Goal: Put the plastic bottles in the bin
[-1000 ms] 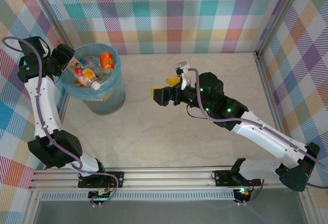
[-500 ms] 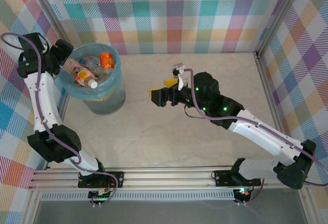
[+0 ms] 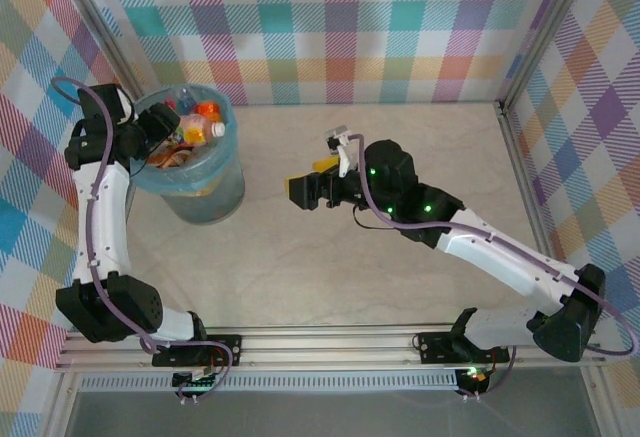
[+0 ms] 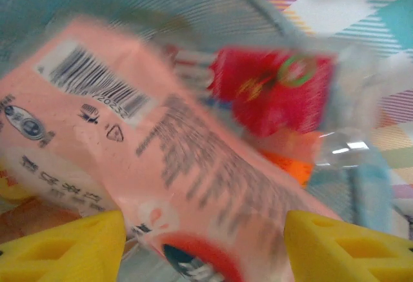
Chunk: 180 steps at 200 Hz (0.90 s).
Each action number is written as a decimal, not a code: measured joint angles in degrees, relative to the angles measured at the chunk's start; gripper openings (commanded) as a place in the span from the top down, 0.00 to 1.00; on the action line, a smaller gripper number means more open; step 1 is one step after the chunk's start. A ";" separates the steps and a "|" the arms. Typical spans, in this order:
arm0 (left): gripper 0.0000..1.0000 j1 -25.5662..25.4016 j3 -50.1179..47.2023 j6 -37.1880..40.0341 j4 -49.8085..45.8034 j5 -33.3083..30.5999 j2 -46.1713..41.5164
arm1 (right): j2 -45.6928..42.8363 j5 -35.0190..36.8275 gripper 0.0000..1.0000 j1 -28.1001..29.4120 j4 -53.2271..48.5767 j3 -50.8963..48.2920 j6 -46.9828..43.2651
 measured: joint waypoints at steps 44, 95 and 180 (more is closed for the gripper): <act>0.33 -0.15 -0.07 0.39 0.04 -0.22 4.09 | 0.57 -0.72 0.05 0.00 -0.22 0.15 0.04; 0.32 -0.22 2.78 1.18 -3.34 -0.76 3.10 | 0.57 -0.70 0.05 0.00 -0.76 0.26 0.20; 0.32 -0.22 25.81 1.42 -3.56 -1.03 11.10 | 1.09 -0.72 0.05 0.00 -1.29 2.32 0.22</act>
